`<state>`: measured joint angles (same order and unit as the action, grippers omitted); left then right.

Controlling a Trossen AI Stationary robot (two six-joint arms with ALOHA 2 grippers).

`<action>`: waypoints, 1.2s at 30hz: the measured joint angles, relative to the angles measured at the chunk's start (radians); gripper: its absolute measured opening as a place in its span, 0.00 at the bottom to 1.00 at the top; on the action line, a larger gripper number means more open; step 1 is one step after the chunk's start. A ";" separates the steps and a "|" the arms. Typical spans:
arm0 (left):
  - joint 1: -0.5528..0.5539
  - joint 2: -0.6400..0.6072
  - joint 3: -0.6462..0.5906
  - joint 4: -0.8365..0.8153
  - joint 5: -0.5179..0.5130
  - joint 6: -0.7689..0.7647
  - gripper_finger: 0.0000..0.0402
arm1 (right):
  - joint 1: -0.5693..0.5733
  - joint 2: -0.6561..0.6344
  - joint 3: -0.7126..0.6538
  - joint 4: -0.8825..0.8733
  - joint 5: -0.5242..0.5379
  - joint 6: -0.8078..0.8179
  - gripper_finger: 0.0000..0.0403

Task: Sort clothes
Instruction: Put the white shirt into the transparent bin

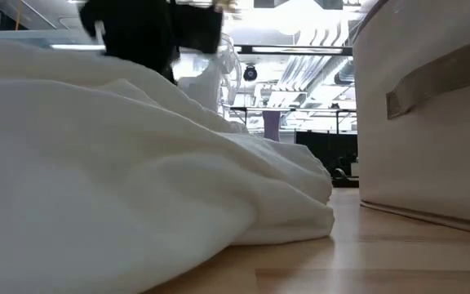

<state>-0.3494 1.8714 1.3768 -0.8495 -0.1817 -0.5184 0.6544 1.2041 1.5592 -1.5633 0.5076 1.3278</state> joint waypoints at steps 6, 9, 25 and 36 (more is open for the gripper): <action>0.017 0.148 0.025 0.024 -0.014 -0.106 0.60 | 0.000 0.000 -0.004 0.005 0.002 -0.047 0.59; 0.017 0.168 0.027 0.031 -0.014 -0.127 0.47 | 0.000 0.001 -0.004 0.005 0.005 -0.051 0.59; 0.061 -0.513 0.322 0.127 -0.422 0.152 0.02 | 0.001 0.001 -0.004 0.032 0.101 -0.044 0.59; 0.320 -0.673 0.700 0.625 -0.755 1.010 0.02 | -0.037 0.001 -0.004 0.144 0.188 -0.042 0.59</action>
<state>-0.0297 1.1989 2.0765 -0.2246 -0.9369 0.4914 0.6178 1.2053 1.5547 -1.4194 0.6956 1.2854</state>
